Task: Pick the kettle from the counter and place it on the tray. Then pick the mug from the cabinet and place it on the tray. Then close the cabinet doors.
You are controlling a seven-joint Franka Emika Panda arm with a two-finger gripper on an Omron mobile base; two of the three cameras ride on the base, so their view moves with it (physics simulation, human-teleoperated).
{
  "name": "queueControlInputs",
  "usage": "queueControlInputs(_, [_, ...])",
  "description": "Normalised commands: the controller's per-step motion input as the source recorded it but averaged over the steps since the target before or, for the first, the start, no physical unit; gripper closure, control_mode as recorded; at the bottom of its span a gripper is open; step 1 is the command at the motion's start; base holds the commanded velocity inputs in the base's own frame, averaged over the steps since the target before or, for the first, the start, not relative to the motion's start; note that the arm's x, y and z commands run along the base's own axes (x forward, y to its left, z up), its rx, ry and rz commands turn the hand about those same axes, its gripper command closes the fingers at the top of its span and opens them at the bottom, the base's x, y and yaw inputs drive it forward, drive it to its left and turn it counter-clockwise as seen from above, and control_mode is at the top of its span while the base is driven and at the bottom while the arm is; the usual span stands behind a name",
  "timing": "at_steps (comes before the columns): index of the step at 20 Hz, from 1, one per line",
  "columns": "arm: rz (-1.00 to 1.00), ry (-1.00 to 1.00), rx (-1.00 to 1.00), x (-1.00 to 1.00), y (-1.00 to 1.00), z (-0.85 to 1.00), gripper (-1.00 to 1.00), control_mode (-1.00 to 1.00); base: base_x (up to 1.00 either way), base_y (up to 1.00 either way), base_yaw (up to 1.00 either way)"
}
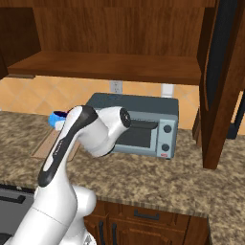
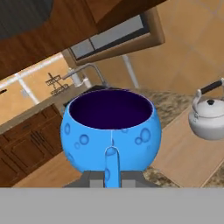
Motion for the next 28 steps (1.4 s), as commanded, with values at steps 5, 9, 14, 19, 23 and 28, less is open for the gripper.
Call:
queueControlInputs(5, [0.18, -0.13, -0.01, 0.0, 0.46, -0.52, 1.0, -1.0, 0.0, 0.0, 0.0])
queueControlInputs(9, [0.04, -0.29, -0.26, -0.02, 0.49, -0.5, 1.0, -1.0, 0.0, 0.0, 0.0])
queueControlInputs(14, [0.0, -0.45, -0.3, -0.02, 0.49, -0.41, 1.0, -1.0, 0.0, 0.0, 0.0])
queueControlInputs(19, [-0.03, -0.08, -0.01, 0.0, 0.24, -0.24, 1.0, -1.0, 0.0, 0.0, 0.0])
queueControlInputs(23, [-0.13, 0.03, 0.18, 0.03, 0.21, -0.25, 1.0, -1.0, 0.0, 0.0, 0.0])
queueControlInputs(28, [-0.07, 0.05, 0.1, 0.3, 0.18, -0.25, 1.0, -1.0, 0.0, 0.0, 0.0])
